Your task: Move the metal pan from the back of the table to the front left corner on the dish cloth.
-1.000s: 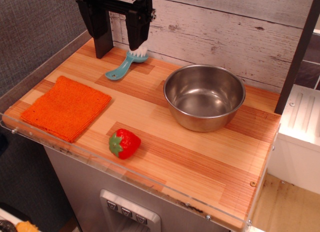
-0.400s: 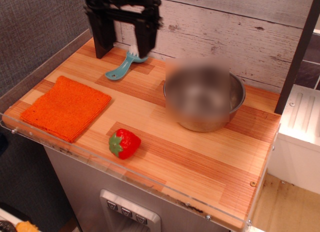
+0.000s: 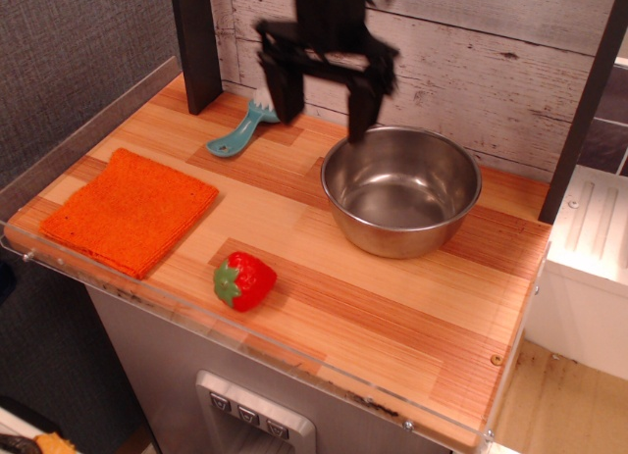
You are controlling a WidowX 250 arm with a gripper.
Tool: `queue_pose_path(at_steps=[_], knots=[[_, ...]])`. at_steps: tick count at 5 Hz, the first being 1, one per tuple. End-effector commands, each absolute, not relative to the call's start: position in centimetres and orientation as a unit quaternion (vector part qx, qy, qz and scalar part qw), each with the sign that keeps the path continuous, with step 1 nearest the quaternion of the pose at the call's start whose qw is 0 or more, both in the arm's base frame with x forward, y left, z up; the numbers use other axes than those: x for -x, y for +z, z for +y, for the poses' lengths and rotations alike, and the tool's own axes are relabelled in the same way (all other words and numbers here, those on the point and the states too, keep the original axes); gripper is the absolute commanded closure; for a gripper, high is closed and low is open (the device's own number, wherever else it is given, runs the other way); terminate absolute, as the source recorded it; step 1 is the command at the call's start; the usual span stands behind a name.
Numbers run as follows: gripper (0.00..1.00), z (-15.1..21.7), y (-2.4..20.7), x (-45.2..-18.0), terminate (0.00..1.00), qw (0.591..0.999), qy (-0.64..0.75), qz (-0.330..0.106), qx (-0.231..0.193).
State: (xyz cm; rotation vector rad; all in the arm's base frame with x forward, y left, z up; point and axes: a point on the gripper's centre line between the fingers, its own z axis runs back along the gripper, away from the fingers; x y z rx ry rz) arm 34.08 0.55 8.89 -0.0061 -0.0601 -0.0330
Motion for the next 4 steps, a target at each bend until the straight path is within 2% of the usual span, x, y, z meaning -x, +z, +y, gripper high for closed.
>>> queue_pose_path(at_steps=[1, 2, 4], knots=[[0.00, 0.6, 6.8, -36.0, 0.00, 0.996, -0.027, -0.021, -0.082], [0.00, 1.6, 6.4, -35.9, 0.00, 0.995, -0.020, -0.013, -0.095], [0.00, 2.0, 4.9, -35.7, 0.00, 0.997, -0.011, -0.026, -0.068]])
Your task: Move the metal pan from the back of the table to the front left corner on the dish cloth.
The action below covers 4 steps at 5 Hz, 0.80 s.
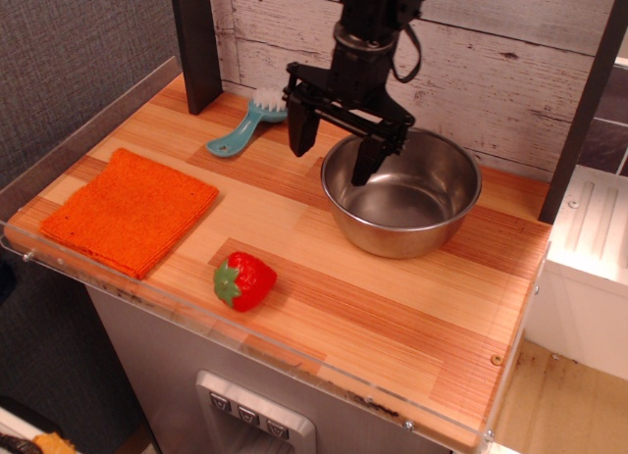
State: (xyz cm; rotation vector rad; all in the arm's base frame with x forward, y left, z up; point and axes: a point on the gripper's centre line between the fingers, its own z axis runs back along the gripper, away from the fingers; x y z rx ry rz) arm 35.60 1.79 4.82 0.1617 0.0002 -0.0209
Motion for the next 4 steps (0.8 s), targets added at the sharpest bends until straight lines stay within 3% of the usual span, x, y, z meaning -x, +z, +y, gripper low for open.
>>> queue_pose_path(at_steps=[1, 2, 4], knots=[[0.00, 1.80, 4.00, -35.67, 0.00, 0.997, -0.025, -0.050, -0.048], [1.00, 1.59, 3.84, -35.71, 0.00, 0.996, -0.043, -0.065, -0.040], [1.00, 1.67, 4.70, -35.76, 0.00, 0.994, -0.064, -0.090, -0.008]])
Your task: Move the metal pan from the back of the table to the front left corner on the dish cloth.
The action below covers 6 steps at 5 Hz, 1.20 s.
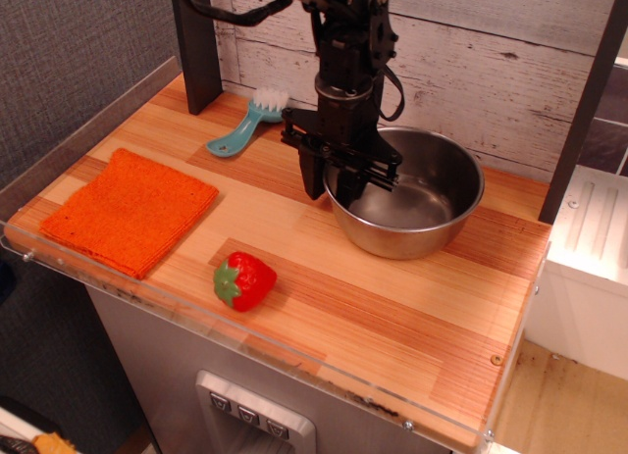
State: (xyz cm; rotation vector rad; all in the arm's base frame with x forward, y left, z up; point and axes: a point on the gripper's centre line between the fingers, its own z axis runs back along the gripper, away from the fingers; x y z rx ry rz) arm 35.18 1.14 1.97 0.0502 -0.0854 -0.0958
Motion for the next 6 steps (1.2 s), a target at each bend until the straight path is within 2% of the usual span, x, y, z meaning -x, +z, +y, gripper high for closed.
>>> queue_pose_path(at_steps=[1, 2, 3, 4, 5, 6], knots=[[1.00, 1.8, 6.1, -35.7, 0.00, 0.992, -0.061, -0.107, 0.005], [1.00, 2.3, 8.0, -35.4, 0.00, 0.991, -0.047, -0.116, 0.050], [1.00, 5.2, 11.1, -33.7, 0.00, 0.992, -0.015, -0.109, 0.056], [1.00, 10.0, 13.2, -30.7, 0.00, 0.994, 0.009, -0.101, 0.041], [1.00, 14.8, 13.6, -27.0, 0.00, 0.995, 0.020, -0.089, 0.034], [1.00, 18.0, 13.3, -24.5, 0.00, 0.994, 0.053, -0.091, 0.032]])
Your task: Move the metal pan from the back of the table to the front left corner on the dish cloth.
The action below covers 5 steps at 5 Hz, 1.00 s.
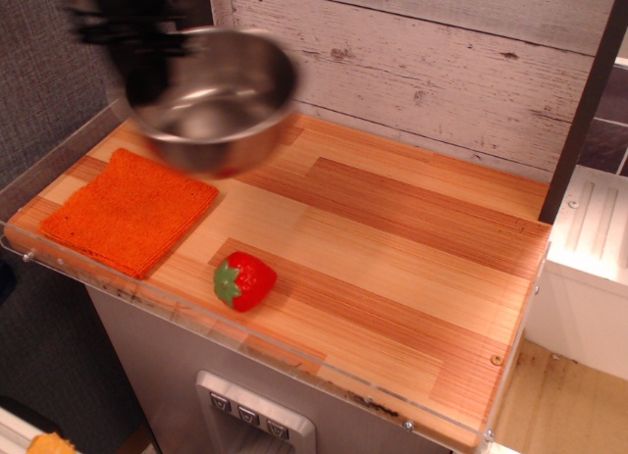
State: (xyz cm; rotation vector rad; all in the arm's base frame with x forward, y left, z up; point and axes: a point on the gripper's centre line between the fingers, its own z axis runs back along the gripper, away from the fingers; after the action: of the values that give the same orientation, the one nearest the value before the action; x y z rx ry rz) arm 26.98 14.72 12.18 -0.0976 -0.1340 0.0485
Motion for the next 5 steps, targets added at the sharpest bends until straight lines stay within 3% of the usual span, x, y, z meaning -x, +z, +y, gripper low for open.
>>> queue_pose_path(at_steps=[1, 3, 5], knots=[[1.00, 20.0, 12.0, -23.7, 0.00, 0.993, 0.080, -0.082, 0.010], [1.00, 20.4, 8.7, -24.3, 0.00, 0.993, 0.094, -0.065, -0.011], [1.00, 21.1, 7.3, -24.7, 0.00, 0.992, 0.113, -0.041, -0.024]])
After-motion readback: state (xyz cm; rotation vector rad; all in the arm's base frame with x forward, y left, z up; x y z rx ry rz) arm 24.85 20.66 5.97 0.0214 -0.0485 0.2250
